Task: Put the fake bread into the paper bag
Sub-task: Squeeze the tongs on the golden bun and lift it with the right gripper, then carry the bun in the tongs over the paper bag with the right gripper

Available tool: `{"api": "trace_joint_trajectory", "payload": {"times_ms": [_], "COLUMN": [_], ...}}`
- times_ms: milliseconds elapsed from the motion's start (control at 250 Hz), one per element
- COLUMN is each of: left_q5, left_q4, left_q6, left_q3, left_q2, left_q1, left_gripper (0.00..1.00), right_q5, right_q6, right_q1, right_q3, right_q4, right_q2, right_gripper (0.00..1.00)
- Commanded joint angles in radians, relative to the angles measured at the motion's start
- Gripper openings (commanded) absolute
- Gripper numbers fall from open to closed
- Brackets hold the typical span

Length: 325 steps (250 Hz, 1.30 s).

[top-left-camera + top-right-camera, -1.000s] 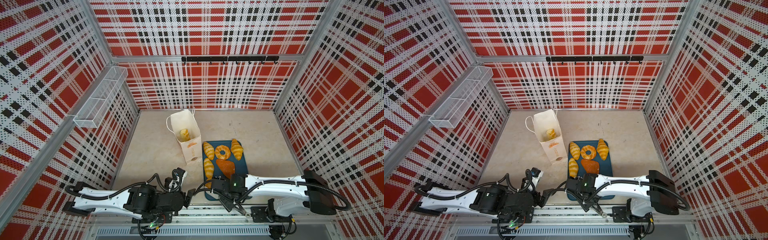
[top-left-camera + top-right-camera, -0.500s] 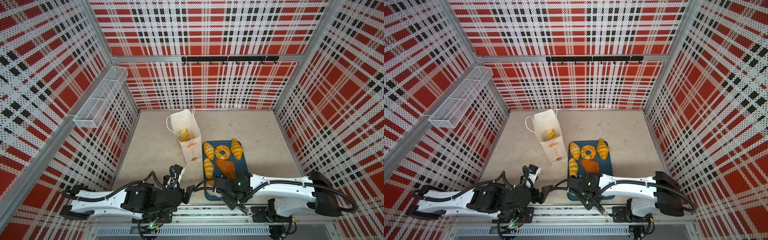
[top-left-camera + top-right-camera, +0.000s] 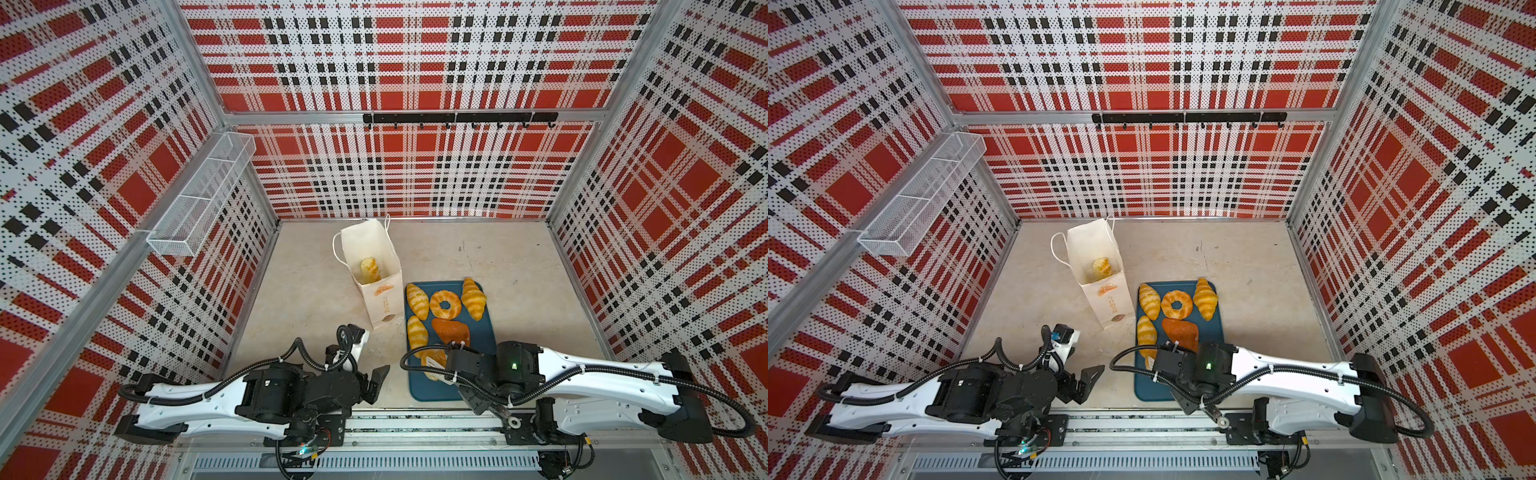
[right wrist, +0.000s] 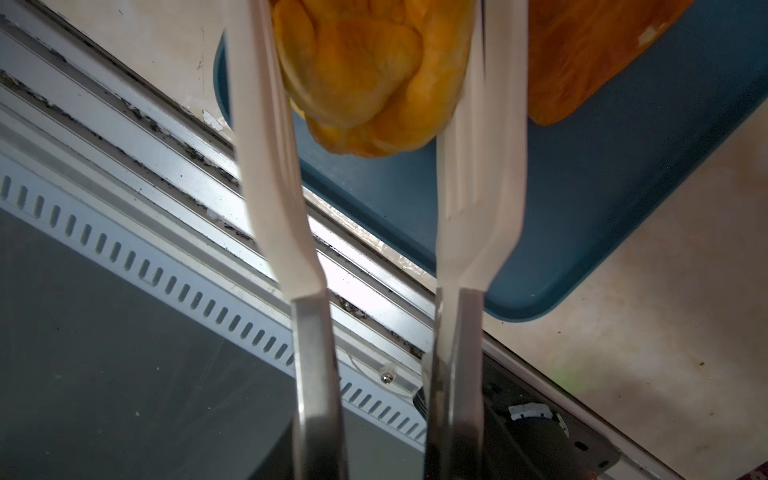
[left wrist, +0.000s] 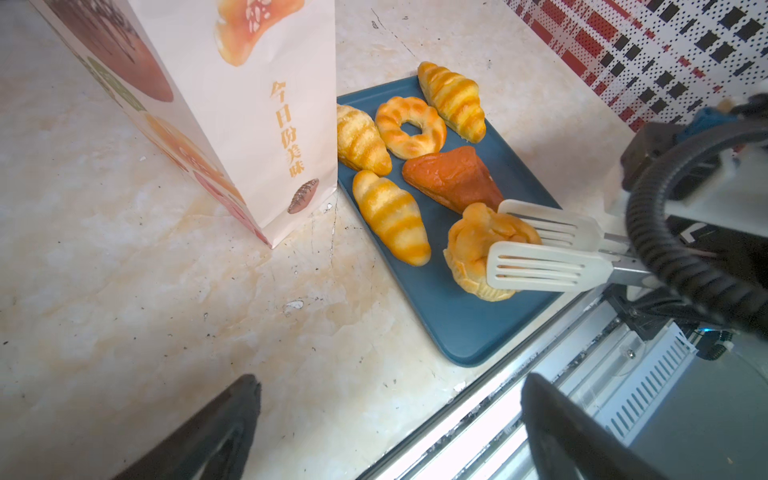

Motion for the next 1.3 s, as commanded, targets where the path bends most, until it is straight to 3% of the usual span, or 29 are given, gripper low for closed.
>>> {"api": "trace_joint_trajectory", "payload": {"times_ms": [0, 224, 488, 896, 1297], "left_q5": [-0.014, 0.039, 0.203, 0.380, 0.534], "left_q4": [0.018, 0.043, 0.092, 0.086, 0.106], "left_q6": [0.059, 0.170, 0.271, 0.402, 0.482], "left_q3": [0.053, 0.116, 0.152, 0.262, 0.300], "left_q2": [0.007, 0.023, 0.053, 0.145, 0.192], "left_q1": [0.031, 0.135, 0.317, 0.563, 0.761], "left_gripper": [0.99, 1.00, 0.99, 1.00, 1.00], "right_q5": [0.058, 0.073, 0.014, -0.111, -0.155], "right_q6": [0.000, -0.085, -0.219, -0.429, -0.536], "right_q1": [-0.015, -0.109, -0.225, -0.407, -0.437], "right_q3": [0.068, 0.150, 0.245, 0.511, 0.830], "right_q4": [-0.026, -0.017, 0.066, 0.058, 0.063], "right_q2": [-0.044, -0.099, -0.086, 0.042, 0.242], "right_gripper": [0.45, 0.45, 0.46, 0.47, 0.48]}}
